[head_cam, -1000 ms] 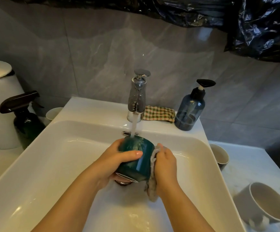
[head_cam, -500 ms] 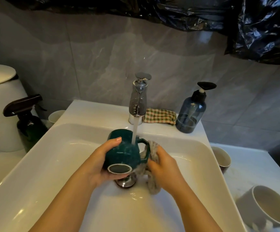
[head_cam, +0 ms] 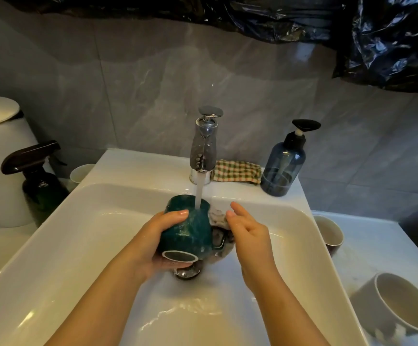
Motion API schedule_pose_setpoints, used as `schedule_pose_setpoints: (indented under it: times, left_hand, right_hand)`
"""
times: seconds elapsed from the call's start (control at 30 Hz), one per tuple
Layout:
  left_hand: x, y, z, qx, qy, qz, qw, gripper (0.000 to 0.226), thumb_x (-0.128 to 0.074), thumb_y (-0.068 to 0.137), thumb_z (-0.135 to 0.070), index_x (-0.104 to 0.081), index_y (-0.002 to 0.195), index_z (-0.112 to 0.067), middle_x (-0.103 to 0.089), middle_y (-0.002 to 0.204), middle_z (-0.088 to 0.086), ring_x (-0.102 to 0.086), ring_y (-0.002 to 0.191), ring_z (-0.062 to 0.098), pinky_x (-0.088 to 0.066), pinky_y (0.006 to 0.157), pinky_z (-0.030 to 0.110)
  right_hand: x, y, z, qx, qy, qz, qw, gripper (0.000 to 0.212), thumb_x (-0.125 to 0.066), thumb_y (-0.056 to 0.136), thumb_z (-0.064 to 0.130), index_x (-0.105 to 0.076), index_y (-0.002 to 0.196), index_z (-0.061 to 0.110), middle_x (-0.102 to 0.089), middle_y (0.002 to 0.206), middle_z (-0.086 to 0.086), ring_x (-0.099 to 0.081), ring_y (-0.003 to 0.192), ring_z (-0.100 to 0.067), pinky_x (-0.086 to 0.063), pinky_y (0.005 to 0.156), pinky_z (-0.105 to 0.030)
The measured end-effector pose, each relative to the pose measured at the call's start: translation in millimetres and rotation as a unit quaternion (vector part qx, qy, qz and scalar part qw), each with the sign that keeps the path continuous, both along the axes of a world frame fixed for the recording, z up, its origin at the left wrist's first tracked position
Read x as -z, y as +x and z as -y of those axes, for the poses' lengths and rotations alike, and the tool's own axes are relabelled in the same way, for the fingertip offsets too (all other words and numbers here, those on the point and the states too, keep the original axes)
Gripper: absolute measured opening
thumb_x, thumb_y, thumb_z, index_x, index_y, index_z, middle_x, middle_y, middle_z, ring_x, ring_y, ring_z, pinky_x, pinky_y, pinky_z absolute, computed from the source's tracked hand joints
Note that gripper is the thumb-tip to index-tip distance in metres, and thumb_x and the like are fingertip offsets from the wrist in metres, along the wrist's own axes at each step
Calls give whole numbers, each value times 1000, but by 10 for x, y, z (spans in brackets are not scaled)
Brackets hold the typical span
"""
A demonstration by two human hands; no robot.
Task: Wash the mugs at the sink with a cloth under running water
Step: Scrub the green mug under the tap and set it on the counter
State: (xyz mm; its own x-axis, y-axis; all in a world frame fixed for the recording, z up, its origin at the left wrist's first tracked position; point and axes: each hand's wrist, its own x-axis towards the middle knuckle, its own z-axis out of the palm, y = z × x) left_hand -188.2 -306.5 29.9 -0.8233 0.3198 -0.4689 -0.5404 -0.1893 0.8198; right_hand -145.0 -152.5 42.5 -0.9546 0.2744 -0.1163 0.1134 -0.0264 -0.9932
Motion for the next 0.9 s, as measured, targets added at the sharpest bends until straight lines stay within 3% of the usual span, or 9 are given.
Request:
schedule_pose_setpoints:
  times: [0.07, 0.13, 0.23, 0.3, 0.4, 0.57, 0.7, 0.8, 0.9]
  left_hand:
    - [1, -18, 17, -10, 10, -4, 1000, 63, -74, 54, -34, -59, 112, -16, -69, 103, 15, -69, 86, 34, -55, 67, 43]
    - [1, -24, 25, -9, 4, -23, 1000, 65, -73, 53, -37, -59, 113, -18, -71, 102, 14, -71, 85, 33, -56, 66, 43]
    - [0, -5, 7, 0, -24, -61, 998, 69, -77, 51, -34, -56, 116, -26, -69, 105, 11, -69, 90, 32, -57, 66, 43]
    - [-10, 6, -19, 5, -46, -65, 997, 74, -81, 50, -32, -53, 118, -28, -66, 109, 9, -67, 93, 32, -58, 67, 44]
    - [-1, 15, -44, 0, -64, -51, 997, 72, -75, 51, -37, -51, 119, -26, -65, 109, 10, -67, 93, 32, -58, 65, 42]
    - [50, -7, -33, -41, -78, 2, 996, 55, -74, 72, -34, -51, 119, -21, -65, 106, 12, -66, 89, 31, -57, 57, 37]
    - [64, -35, -10, -60, -60, 65, 994, 48, -73, 72, -38, -57, 111, -16, -67, 101, 14, -66, 87, 31, -56, 68, 43]
    - [77, -38, -34, -55, -64, 71, 994, 47, -73, 72, -39, -57, 110, -16, -67, 102, 13, -66, 87, 30, -57, 68, 42]
    - [108, -49, -39, -46, -79, 63, 994, 56, -74, 70, -40, -55, 117, -17, -66, 107, 14, -67, 90, 31, -57, 60, 38]
  right_hand:
    - [23, -12, 6, 29, -36, 3, 999, 18, -51, 94, 26, -69, 95, 28, -66, 105, 12, -61, 95, -2, -45, 72, -5]
    - [70, -44, 17, 46, -48, 18, 998, 19, -52, 94, 28, -68, 91, 18, -62, 94, 12, -59, 78, 0, -47, 58, -7]
    - [200, -84, 31, 69, 69, 43, 994, 33, -60, 90, 29, -64, 67, 5, -50, 104, 5, -52, 88, -6, -48, 77, -25]
    - [255, -94, 4, 77, 162, 40, 983, 33, -63, 87, 30, -63, 62, 8, -48, 97, 0, -49, 82, -9, -42, 72, -24]
    - [253, -66, -59, 53, 239, 22, 969, 19, -61, 88, 28, -64, 80, 12, -59, 87, 0, -53, 74, -11, -42, 62, -18]
    - [175, -14, -4, -88, 429, -47, 898, 43, -37, 92, 56, -69, 107, 33, -60, 118, 17, -42, 118, -8, -33, 95, -26]
    - [249, -60, -26, 13, 554, -125, 823, 22, -58, 89, 39, -75, 91, 24, -59, 105, 2, -53, 98, -18, -36, 77, -21]
    - [225, -60, -60, -32, 492, -24, 870, 8, -51, 94, 33, -48, 97, 27, -49, 87, 10, -48, 73, -7, -36, 59, -9]
    - [179, -30, -31, -75, 395, 4, 916, 21, -54, 92, 37, -34, 88, 32, -54, 78, 17, -55, 71, -4, -46, 62, -12]
